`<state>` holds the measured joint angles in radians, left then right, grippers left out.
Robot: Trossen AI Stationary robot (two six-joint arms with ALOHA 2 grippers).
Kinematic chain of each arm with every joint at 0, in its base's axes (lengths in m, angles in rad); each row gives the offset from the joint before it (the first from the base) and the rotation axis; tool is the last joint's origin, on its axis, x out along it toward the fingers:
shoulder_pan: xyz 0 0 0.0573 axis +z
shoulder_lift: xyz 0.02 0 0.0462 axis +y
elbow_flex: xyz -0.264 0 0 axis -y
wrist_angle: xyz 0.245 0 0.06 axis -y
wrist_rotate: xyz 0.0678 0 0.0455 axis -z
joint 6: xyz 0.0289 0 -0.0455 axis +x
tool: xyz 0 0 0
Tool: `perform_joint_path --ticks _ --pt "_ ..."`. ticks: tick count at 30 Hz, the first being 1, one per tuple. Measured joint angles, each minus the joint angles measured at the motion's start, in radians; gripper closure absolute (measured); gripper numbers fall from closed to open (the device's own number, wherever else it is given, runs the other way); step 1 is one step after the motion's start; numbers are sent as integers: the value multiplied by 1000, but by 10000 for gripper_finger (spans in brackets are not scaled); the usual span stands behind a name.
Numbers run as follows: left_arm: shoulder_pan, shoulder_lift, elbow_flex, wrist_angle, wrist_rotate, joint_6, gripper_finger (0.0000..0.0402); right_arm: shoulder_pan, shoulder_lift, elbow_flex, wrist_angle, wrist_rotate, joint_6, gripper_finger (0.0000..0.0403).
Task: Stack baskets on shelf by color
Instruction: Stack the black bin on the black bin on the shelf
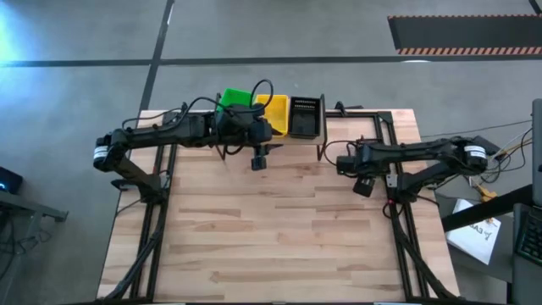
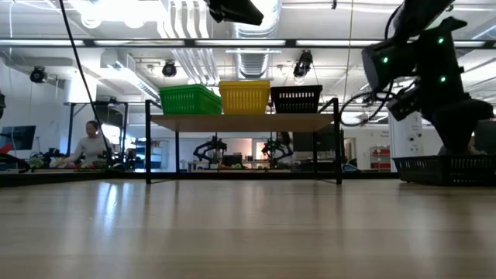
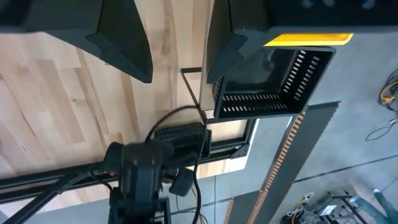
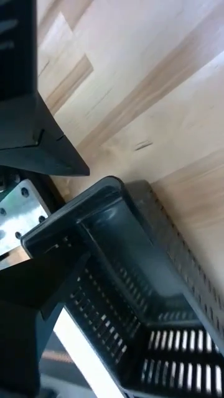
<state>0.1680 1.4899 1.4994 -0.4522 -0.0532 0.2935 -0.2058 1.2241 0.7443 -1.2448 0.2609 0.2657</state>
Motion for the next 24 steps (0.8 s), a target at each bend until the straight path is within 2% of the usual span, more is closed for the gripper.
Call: perform_joint_path --ticks 11,15,21,24 --pt "0 0 0 0 0 0 266 -1 224 -10 59 1 2 237" --pt "0 0 0 0 0 0 266 -1 265 -12 61 1 1 279" --pt "-1 -1 0 0 0 0 266 8 245 -9 73 -15 4 374" --pt "-6 -15 -1 -4 0 0 266 29 196 19 56 -54 37 390"
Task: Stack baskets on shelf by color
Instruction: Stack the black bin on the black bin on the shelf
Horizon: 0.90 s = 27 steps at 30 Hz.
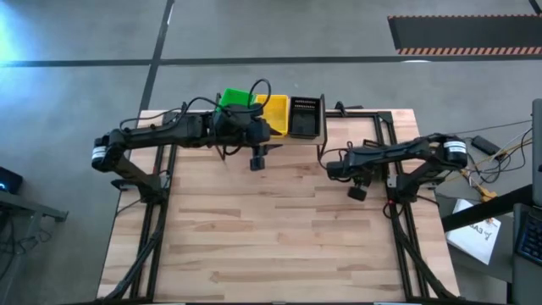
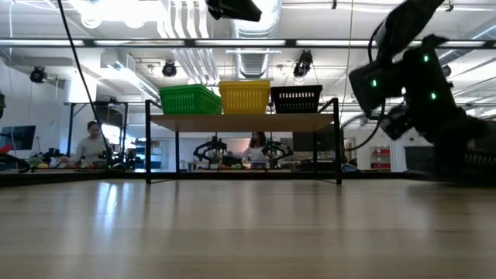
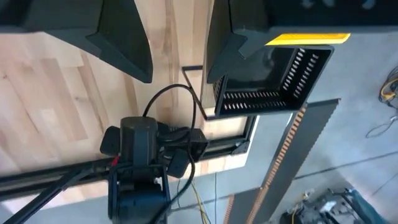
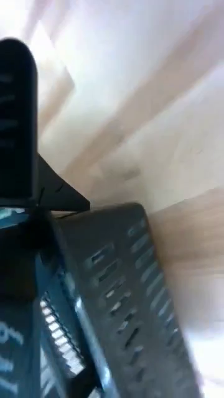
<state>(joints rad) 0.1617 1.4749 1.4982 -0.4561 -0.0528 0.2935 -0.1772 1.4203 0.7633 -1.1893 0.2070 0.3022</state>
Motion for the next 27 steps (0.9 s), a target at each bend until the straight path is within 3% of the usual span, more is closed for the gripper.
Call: perform_joint_path --ticks 4,9,15,27 --pt "-10 -40 0 2 1 0 266 45 -69 106 -117 -37 77 394" --pt "-13 -77 0 0 0 0 266 74 -111 354 -264 -24 109 394" --pt "-14 -105 0 -1 -1 -1 266 74 -85 692 -391 90 112 394" --pt "-26 -128 0 -80 0 -93 266 70 99 1234 -363 210 -236 395"
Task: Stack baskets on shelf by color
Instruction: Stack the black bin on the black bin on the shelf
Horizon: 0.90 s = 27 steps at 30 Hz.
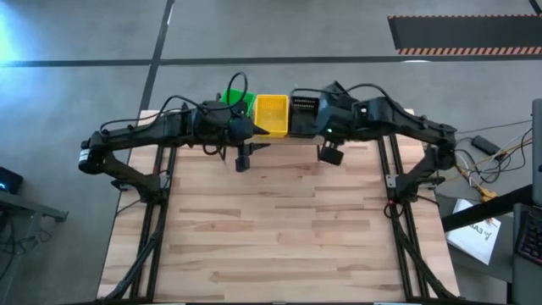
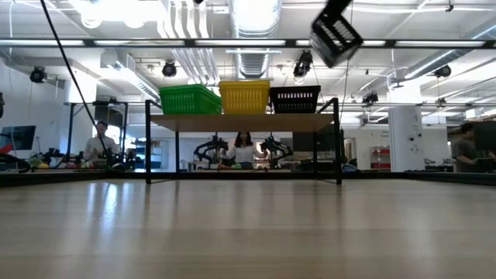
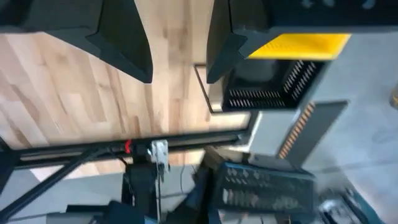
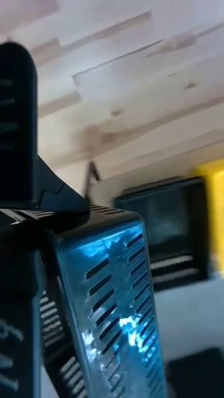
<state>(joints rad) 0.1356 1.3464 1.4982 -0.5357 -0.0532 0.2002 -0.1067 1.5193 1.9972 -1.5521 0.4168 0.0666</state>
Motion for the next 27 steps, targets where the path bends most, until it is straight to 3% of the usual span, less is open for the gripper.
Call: perform_joint_path --ticks 5,11,27 --pt "-6 -21 0 -77 0 -38 266 -19 122 143 48 -8 -142 395" --pt "-6 -73 0 -156 -2 -68 266 -86 250 220 43 -103 -236 395" --pt "-6 -209 -38 -202 -6 -143 266 -162 396 280 -19 -111 -239 394"
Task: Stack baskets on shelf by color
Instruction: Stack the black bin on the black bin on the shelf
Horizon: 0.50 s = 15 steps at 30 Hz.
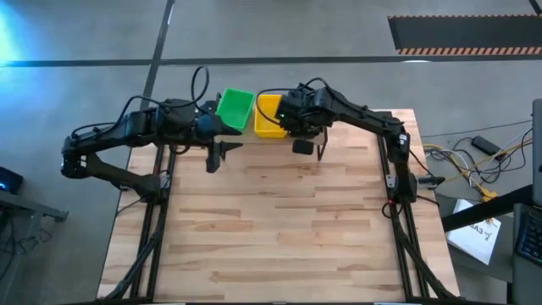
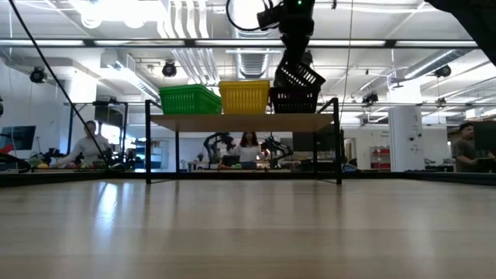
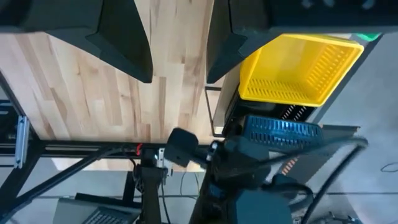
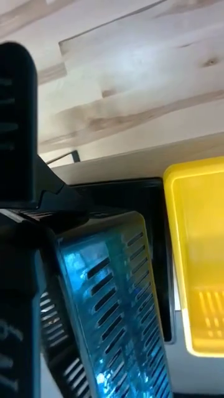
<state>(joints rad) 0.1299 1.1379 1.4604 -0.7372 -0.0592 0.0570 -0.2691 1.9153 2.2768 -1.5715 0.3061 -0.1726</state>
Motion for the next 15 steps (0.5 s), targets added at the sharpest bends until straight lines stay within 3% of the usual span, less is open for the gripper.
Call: perform_joint_path --ticks 6,15 --pt "0 -10 -6 3 0 0 266 0 29 0 1 5 15 378" --pt "0 -14 35 4 0 -102 268 0 13 0 1 0 22 289"
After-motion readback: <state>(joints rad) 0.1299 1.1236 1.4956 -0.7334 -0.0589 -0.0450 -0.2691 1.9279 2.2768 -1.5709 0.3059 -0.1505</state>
